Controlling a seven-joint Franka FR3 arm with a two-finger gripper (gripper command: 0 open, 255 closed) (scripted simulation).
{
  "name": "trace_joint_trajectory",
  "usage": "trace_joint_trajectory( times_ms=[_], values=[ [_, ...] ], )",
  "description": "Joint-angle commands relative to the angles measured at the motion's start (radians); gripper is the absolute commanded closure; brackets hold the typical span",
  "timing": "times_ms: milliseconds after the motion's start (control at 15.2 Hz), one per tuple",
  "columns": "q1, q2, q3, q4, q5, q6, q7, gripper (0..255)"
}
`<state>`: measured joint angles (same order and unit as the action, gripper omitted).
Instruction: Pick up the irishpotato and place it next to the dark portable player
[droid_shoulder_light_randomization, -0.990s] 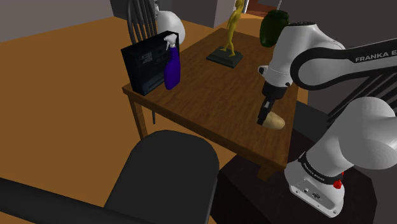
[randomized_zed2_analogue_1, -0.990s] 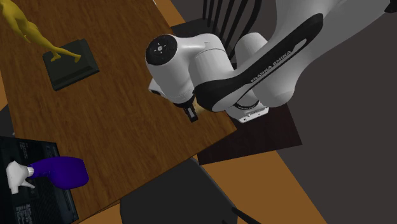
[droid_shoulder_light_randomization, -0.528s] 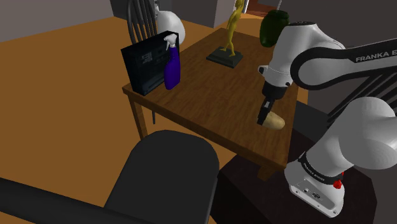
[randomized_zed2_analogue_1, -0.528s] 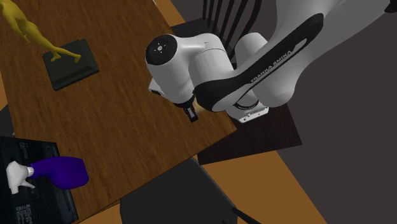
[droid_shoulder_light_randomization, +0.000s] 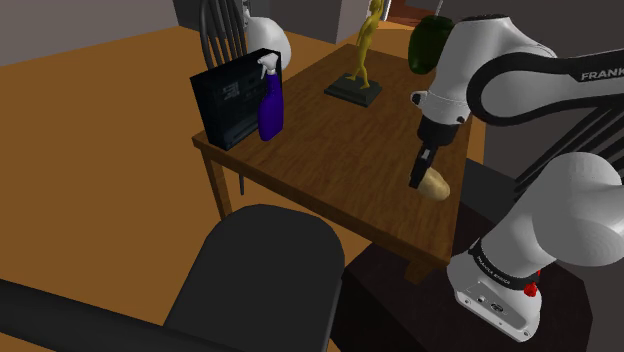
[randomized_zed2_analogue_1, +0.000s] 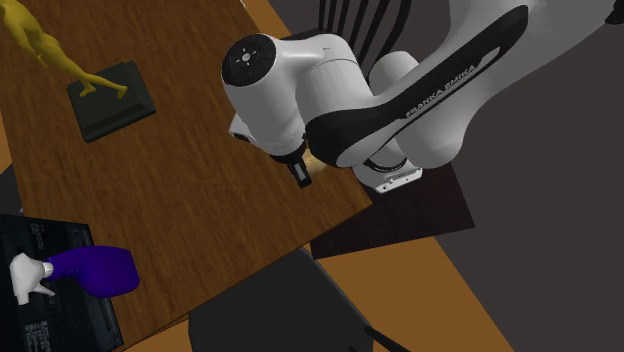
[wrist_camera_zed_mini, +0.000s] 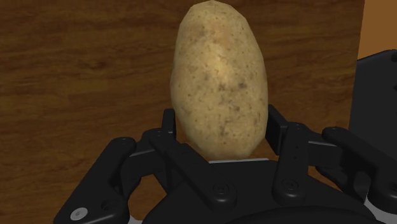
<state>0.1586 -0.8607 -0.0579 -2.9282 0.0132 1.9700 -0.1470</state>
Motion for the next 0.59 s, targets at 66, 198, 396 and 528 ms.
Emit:
trace_joint_trajectory(
  times_ms=[66,198,396,528],
  values=[
    [0.002,-0.016,0.003,0.036,0.002,-0.053,0.004,255],
    [0.002,-0.027,0.004,0.058,0.002,-0.086,0.005,255],
    [0.002,-0.039,0.005,0.093,0.003,-0.133,0.008,255],
    [0.002,-0.046,0.006,0.117,0.003,-0.163,0.009,255]
  ],
)
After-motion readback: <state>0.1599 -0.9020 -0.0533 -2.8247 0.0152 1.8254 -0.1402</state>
